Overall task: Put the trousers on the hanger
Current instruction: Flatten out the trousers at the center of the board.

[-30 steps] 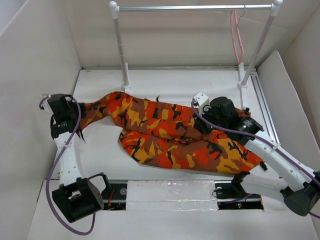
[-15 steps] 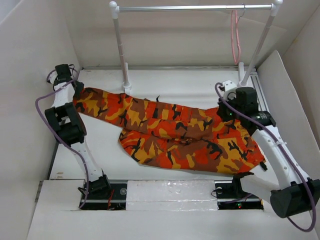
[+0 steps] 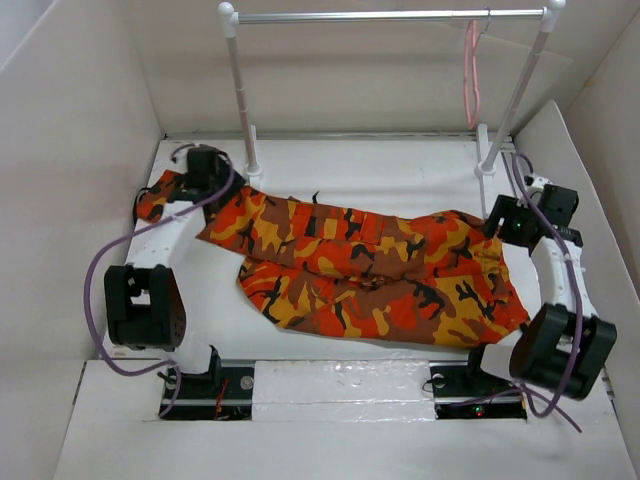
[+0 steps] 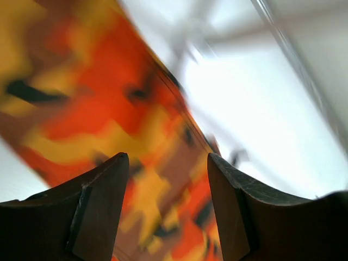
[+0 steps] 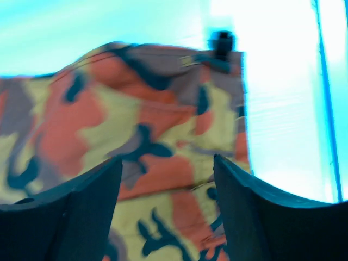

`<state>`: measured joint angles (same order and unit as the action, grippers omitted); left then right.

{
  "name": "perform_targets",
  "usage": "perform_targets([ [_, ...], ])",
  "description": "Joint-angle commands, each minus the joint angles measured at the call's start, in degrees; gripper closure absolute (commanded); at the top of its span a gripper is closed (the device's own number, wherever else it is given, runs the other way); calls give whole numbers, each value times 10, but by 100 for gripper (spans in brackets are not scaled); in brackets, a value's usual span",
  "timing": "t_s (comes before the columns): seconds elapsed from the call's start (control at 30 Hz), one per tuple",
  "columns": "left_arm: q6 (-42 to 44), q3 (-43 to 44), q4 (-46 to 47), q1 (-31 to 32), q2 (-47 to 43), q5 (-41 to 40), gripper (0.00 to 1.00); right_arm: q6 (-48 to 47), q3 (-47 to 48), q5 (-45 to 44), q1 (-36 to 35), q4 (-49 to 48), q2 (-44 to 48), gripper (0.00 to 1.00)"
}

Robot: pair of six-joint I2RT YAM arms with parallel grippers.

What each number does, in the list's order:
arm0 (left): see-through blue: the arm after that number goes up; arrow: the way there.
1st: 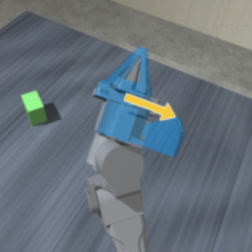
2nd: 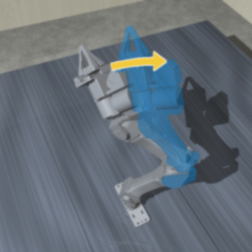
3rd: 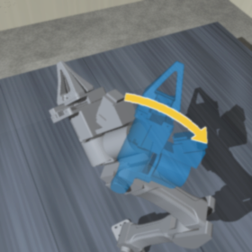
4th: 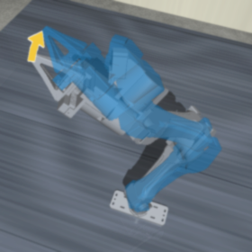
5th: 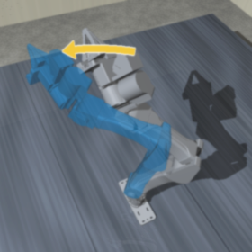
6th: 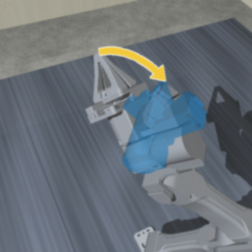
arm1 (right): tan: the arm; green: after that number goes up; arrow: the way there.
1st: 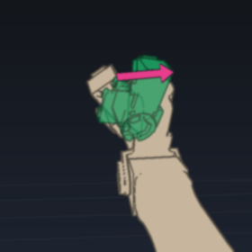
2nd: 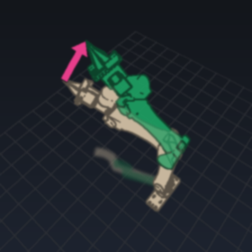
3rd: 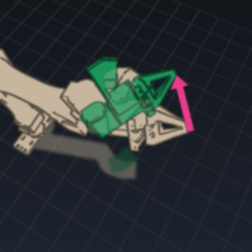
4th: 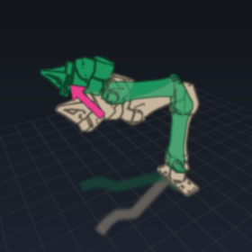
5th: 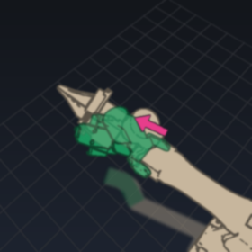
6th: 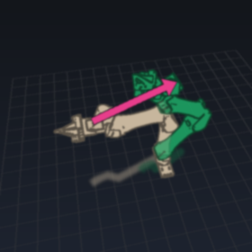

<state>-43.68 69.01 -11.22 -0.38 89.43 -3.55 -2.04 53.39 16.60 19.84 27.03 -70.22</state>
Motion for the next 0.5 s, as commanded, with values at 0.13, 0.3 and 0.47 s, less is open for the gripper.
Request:
perform_targets([
  [0.13,4,-109,46,141,-93,9,45,11,19,47,87,-111,-147,22],
  [0.3,11,-187,38,174,-170,56,46,13,23,77,107,-125,-221,20],
  [0.47,51,-230,-51,174,-246,1,47,65,-26,129,107,-186,-241,32],
])
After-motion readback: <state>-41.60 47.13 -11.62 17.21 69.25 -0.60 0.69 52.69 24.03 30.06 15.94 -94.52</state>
